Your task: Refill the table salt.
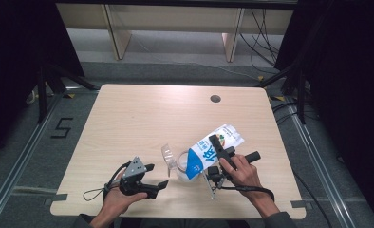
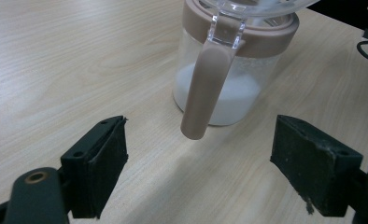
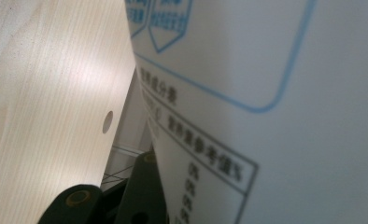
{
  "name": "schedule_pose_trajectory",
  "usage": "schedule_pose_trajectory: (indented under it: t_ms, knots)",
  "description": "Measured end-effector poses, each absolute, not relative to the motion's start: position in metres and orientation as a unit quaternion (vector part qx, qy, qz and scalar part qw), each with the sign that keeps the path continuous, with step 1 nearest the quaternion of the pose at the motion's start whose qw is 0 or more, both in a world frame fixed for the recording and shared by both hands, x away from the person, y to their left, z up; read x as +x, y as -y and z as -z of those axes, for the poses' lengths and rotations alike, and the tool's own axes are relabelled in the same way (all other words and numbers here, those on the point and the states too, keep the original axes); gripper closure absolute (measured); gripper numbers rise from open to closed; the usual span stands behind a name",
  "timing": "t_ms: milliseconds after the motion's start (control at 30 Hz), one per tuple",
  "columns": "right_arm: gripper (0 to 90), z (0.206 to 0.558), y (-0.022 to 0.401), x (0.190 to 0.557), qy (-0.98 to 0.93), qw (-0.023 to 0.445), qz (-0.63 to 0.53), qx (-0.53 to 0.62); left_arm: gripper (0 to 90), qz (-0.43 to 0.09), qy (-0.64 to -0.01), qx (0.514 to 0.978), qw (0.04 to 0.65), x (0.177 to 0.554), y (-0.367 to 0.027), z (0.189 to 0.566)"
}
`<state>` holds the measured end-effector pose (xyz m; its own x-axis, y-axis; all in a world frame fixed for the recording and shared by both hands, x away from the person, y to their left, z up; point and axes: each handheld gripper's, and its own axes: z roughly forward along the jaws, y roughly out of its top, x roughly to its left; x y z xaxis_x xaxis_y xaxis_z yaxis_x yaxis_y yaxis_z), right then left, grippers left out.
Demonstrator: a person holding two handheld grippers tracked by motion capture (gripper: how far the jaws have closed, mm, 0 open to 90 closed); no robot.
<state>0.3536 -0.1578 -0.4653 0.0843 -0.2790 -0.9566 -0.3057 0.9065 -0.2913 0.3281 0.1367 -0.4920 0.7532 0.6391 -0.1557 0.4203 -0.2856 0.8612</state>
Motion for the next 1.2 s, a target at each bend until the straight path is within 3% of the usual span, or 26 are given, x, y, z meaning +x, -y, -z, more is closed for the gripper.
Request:
schedule_pose_trajectory:
  t_ms: [1200]
  knots:
    - [74.7, 0.4697, 0.1629, 0.3510, -0.701, 0.693, -0.005, -0.168, 17.7, -0.110, -0.333, 0.795, 0.494, 0.3283, -0.1370, 0.4919]
